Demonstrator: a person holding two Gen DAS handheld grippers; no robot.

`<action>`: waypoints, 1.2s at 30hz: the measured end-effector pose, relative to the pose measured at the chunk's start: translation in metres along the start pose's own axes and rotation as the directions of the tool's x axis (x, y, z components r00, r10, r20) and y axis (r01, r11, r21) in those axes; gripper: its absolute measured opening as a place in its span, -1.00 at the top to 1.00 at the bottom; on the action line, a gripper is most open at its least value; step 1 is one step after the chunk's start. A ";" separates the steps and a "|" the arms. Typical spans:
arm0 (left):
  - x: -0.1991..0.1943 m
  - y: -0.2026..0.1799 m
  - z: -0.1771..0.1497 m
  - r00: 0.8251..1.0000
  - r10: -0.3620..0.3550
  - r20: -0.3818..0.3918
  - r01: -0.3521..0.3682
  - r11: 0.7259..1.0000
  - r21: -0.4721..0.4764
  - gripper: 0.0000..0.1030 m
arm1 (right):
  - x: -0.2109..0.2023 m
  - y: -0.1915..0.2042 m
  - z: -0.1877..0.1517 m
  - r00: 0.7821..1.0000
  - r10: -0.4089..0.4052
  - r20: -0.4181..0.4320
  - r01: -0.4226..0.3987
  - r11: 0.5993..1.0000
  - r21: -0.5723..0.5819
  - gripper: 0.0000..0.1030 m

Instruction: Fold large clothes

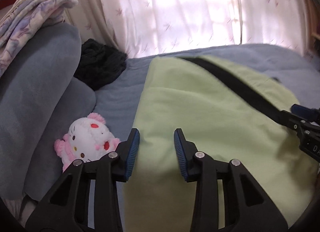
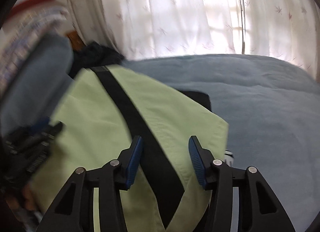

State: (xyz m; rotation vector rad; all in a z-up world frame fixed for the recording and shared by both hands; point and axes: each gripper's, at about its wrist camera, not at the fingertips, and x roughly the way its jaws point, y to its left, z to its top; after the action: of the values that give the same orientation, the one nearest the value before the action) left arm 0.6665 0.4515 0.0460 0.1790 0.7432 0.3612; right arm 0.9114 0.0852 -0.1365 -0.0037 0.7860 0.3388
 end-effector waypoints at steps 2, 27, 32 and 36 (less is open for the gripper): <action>0.015 0.000 -0.005 1.000 0.002 -0.019 -0.002 1.000 -0.001 0.35 | 0.028 -0.006 -0.006 1.000 -0.004 -0.015 0.004 1.000 0.017 0.11; -0.150 -0.004 -0.046 0.999 -0.038 -0.030 0.036 0.996 -0.076 0.11 | -0.102 -0.052 -0.024 0.994 0.083 -0.070 -0.082 0.997 0.016 0.11; -0.241 -0.022 -0.062 0.996 -0.086 -0.017 0.084 0.992 -0.092 -0.04 | -0.175 -0.057 -0.050 0.994 0.063 -0.092 -0.065 0.997 -0.029 0.08; -0.320 -0.040 -0.075 0.993 -0.115 0.024 0.117 0.989 -0.091 -0.29 | -0.246 -0.063 -0.076 0.996 0.052 -0.067 -0.056 0.997 -0.049 -0.09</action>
State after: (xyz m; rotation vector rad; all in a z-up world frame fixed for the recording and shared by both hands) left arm 0.4074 0.2947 0.1810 0.0522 0.7133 0.2821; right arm 0.7161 -0.0575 -0.0272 -0.0413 0.8440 0.4114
